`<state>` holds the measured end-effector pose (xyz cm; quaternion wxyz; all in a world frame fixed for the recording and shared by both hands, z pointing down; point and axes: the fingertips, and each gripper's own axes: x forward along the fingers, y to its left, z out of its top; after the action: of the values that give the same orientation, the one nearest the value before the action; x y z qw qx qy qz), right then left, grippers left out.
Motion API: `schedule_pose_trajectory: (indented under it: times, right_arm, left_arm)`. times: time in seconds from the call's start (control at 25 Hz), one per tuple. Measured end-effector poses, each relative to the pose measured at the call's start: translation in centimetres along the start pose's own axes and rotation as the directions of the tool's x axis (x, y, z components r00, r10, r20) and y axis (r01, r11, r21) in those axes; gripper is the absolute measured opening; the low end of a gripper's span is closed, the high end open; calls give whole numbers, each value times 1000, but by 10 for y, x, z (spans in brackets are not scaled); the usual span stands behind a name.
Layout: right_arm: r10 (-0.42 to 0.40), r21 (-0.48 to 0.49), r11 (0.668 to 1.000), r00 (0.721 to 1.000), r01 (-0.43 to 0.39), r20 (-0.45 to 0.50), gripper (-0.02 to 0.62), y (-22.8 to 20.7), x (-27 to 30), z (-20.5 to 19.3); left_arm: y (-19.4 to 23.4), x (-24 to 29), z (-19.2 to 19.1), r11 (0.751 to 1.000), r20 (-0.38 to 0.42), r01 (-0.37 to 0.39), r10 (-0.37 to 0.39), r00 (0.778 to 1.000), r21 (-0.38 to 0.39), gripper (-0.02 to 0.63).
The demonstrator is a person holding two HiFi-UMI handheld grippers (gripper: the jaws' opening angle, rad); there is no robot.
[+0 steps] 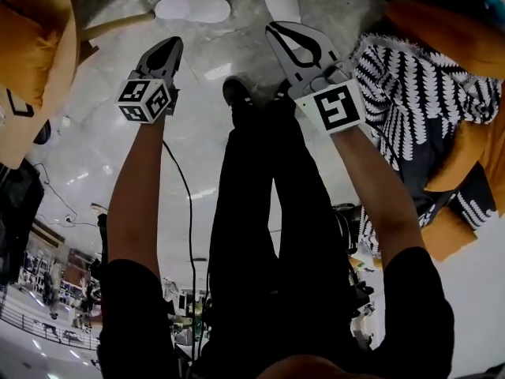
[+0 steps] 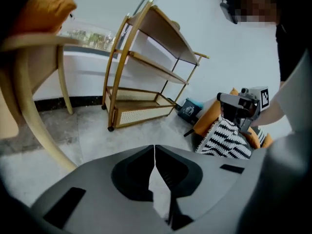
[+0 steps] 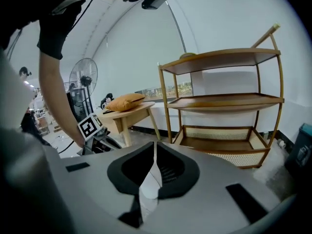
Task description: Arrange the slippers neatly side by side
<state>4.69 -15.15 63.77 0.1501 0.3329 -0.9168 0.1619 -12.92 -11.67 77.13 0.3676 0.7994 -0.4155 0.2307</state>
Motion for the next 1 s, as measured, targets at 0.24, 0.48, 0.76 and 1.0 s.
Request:
schedule_pose_trajectory:
  times: [0.24, 0.48, 0.76, 1.0]
  right_arm:
    - [-96, 105, 990, 995, 96, -9, 43, -21, 18, -66]
    - [-103, 55, 993, 994, 105, -46, 43, -39, 21, -126]
    - [-115, -6, 993, 992, 115, -56, 43, -67, 19, -163]
    - [-153, -7, 988, 986, 153, -61, 43, -89, 3, -188]
  left_arm:
    - [62, 62, -62, 998, -124, 2, -11, 992, -66, 83]
    - [96, 108, -104, 997, -304, 39, -59, 951, -70, 100]
    - [123, 150, -122, 995, -391, 48, -78, 917, -85, 114]
    - [135, 178, -141, 969, -414, 4, -110, 903, -248, 164]
